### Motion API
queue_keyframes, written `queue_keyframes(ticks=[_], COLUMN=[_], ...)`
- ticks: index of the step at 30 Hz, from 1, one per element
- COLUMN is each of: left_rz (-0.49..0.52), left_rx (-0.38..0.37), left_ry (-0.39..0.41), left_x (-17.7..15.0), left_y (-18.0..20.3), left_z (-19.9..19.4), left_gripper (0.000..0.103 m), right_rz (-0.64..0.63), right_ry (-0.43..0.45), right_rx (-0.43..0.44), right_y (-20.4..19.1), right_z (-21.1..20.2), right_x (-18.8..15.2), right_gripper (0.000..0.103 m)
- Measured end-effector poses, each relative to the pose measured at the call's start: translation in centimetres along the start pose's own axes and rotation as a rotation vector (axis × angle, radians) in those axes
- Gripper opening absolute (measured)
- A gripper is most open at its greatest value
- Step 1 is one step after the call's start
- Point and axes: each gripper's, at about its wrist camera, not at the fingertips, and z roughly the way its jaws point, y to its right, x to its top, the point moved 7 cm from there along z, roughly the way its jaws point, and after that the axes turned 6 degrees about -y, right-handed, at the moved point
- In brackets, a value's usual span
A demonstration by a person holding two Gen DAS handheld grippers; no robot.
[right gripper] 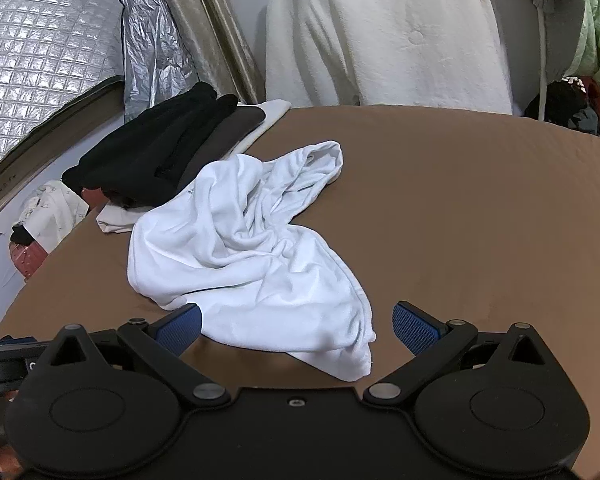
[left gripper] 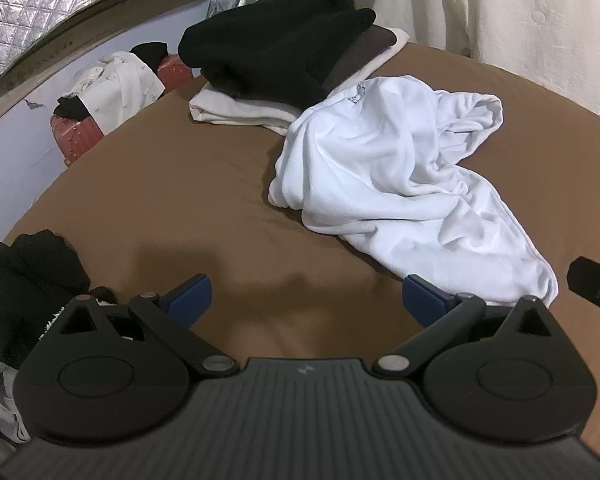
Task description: Fold clothes
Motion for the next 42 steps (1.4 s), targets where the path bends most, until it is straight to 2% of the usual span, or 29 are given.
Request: queue_keyframes(ticks=[28,37,42], left_rz=[0.023,0.056,0.063], left_rx=[-0.029,0.002,-0.008], left_ry=[-0.03,-0.018,-0.017], left_x=[-0.4,-0.6,-0.7], left_y=[0.4,0.8,0.8], left_z=[0.0,-0.1,-0.4], left_gripper=[0.103,0.103,0.103], right_rz=[-0.009,0.003,0.011], right_ry=[0.001,0.004,0.013], right_rx=[-0.012,-0.009,-0.003], right_y=[-0.1,0.4,0.7], right_z=[0.0,0.0,-0.2], right_x=[-0.1,-0.1,0.1], right_gripper=[0.103,0.103,0.103])
